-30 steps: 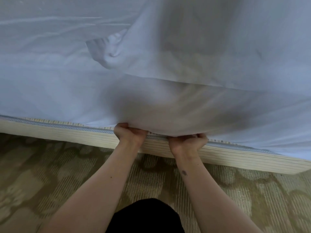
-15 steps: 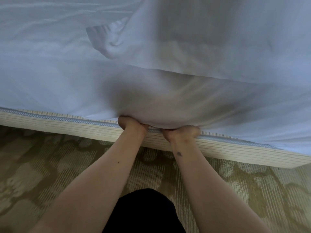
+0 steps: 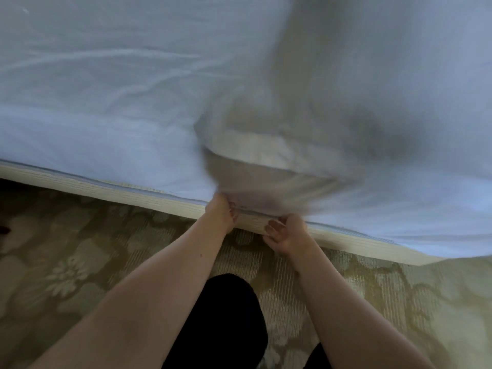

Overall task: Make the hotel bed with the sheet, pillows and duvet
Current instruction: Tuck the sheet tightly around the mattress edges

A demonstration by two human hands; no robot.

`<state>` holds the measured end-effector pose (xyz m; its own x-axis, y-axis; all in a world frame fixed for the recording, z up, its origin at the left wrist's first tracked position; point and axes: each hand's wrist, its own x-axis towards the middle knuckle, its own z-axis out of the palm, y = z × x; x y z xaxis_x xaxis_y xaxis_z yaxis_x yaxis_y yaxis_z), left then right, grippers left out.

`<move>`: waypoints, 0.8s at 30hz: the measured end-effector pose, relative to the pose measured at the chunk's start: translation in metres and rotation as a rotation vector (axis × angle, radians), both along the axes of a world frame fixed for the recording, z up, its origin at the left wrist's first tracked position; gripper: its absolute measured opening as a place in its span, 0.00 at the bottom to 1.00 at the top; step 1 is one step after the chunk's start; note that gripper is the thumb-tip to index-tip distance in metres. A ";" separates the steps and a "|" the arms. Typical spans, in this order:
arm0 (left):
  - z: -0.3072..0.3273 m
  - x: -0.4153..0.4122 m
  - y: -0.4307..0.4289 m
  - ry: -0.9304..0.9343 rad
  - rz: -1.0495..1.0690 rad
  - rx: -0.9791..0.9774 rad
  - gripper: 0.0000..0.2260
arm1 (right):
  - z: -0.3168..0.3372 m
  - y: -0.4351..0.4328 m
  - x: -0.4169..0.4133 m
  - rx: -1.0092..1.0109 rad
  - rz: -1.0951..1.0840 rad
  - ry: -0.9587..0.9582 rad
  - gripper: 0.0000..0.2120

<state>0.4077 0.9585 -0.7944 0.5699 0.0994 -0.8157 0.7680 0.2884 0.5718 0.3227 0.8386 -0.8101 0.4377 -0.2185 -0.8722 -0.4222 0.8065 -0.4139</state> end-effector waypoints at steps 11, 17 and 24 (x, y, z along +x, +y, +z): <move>0.277 -0.025 0.035 -0.075 -0.276 0.044 0.08 | 0.282 0.028 -0.022 -0.173 0.298 0.005 0.12; 0.414 -0.029 0.059 -0.109 -0.354 0.067 0.08 | 0.426 0.054 -0.009 -0.395 0.312 -0.053 0.04; 0.520 -0.005 0.079 -0.204 -0.419 0.112 0.07 | 0.528 0.071 0.007 -0.665 0.291 -0.197 0.04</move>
